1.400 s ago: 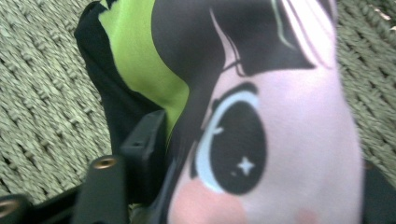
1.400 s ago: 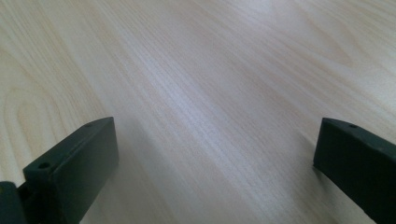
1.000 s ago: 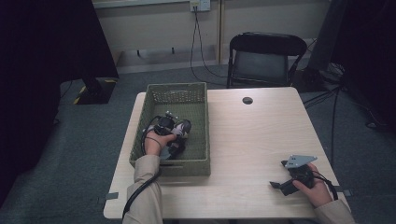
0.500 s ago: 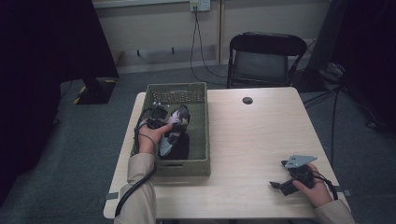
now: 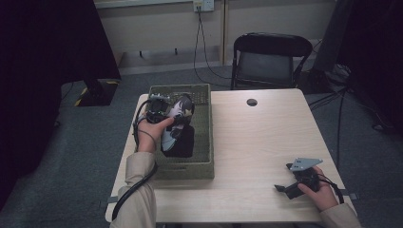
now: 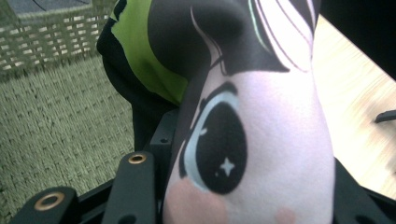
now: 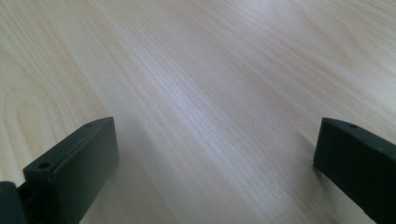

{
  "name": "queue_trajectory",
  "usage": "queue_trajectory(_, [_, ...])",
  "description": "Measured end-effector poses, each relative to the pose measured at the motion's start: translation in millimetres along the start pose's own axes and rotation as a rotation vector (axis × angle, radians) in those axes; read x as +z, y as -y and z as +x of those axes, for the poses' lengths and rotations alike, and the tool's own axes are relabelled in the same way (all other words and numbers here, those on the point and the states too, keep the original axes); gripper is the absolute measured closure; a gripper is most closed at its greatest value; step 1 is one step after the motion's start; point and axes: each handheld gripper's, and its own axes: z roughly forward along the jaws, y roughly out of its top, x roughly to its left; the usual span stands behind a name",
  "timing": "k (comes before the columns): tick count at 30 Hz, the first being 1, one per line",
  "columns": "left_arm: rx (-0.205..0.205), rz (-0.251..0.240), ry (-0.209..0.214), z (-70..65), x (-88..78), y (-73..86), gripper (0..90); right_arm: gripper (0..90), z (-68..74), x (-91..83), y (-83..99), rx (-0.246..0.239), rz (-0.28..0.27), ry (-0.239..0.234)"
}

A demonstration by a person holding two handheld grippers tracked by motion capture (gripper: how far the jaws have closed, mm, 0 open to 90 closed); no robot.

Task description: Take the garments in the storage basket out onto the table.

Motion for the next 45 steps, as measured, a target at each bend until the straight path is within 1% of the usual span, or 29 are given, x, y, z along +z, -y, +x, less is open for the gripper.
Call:
queue_trajectory(5, [0.023, -0.017, 0.006, -9.3, -13.0, -12.4, 56.5, 0.0, -0.1, 0.1, 0.0, -0.001, -0.001, 0.000])
queue_trajectory(7, [0.034, -0.031, 0.015, -16.0, -20.7, -19.5, 56.5, 0.0, -0.1, 0.1, 0.0, -0.001, -0.001, 0.001])
queue_trajectory(8, [0.034, -0.031, 0.015, -16.0, -20.7, -19.5, 56.5, 0.0, -0.1, 0.1, 0.0, -0.001, -0.001, 0.001])
queue_trajectory(11, [0.048, -0.035, 0.021, -23.5, -27.3, -26.0, 56.5, 0.0, 0.0, 0.1, 0.0, -0.001, -0.001, 0.000])
queue_trajectory(15, [0.062, -0.060, 0.056, -35.6, -36.9, -35.6, 56.5, 0.0, 0.0, 0.0, -0.1, 0.000, -0.001, 0.000])
queue_trajectory(22, [0.105, -0.069, 0.085, -56.3, -45.9, -47.9, 56.5, 0.0, 0.0, 0.0, -0.1, -0.001, -0.001, 0.000])
queue_trajectory(23, [0.105, -0.069, 0.085, -56.3, -45.9, -47.9, 56.5, 0.0, 0.0, 0.0, -0.1, 0.000, -0.001, 0.000])
queue_trajectory(25, [0.127, -0.073, 0.105, -66.7, -47.5, -52.5, 56.5, 0.0, 0.0, 0.0, -0.1, 0.000, -0.001, 0.000])
queue_trajectory(27, [0.142, -0.075, 0.120, -73.0, -47.3, -54.7, 56.5, 0.0, -0.1, 0.0, -0.1, -0.001, -0.001, 0.001])
queue_trajectory(28, [0.142, -0.075, 0.120, -73.0, -47.3, -54.7, 56.5, 0.0, -0.1, 0.0, -0.1, -0.001, -0.001, 0.001])
queue_trajectory(30, [0.159, -0.076, 0.142, -81.3, -45.0, -56.7, 56.5, 0.0, -0.1, 0.0, 0.0, -0.001, -0.001, 0.001])
queue_trajectory(31, [0.159, -0.076, 0.142, -81.3, -45.0, -56.7, 56.5, 0.0, -0.1, 0.0, 0.0, -0.001, -0.001, 0.001])
queue_trajectory(33, [0.166, -0.077, 0.162, -86.2, -42.3, -57.3, 56.5, 0.0, -0.1, 0.0, 0.0, -0.001, -0.001, 0.000])
queue_trajectory(37, [0.184, -0.071, 0.188, -96.3, -35.0, -57.7, 56.5, 0.0, -0.1, 0.0, 0.0, -0.001, -0.001, 0.001])
queue_trajectory(39, [0.190, -0.070, 0.208, -100.9, -30.8, -57.6, 56.5, 0.0, -0.1, 0.0, 0.0, -0.001, -0.001, 0.001])
queue_trajectory(40, [0.195, -0.070, 0.225, -105.0, -26.4, -57.5, 56.5, 0.0, -0.1, 0.0, 0.0, -0.001, -0.001, 0.000])
queue_trajectory(43, [0.202, -0.067, 0.232, -109.0, -22.3, -57.5, 56.5, 0.0, -0.1, 0.0, 0.0, -0.001, 0.000, 0.000])
queue_trajectory(44, [0.207, -0.065, 0.246, -112.6, -18.7, -57.5, 56.5, 0.0, -0.1, 0.0, -0.1, -0.001, 0.000, 0.001])
queue_trajectory(45, [0.209, -0.064, 0.250, -114.5, -16.9, -57.5, 56.5, 0.0, -0.1, 0.0, -0.1, -0.002, 0.000, 0.001])
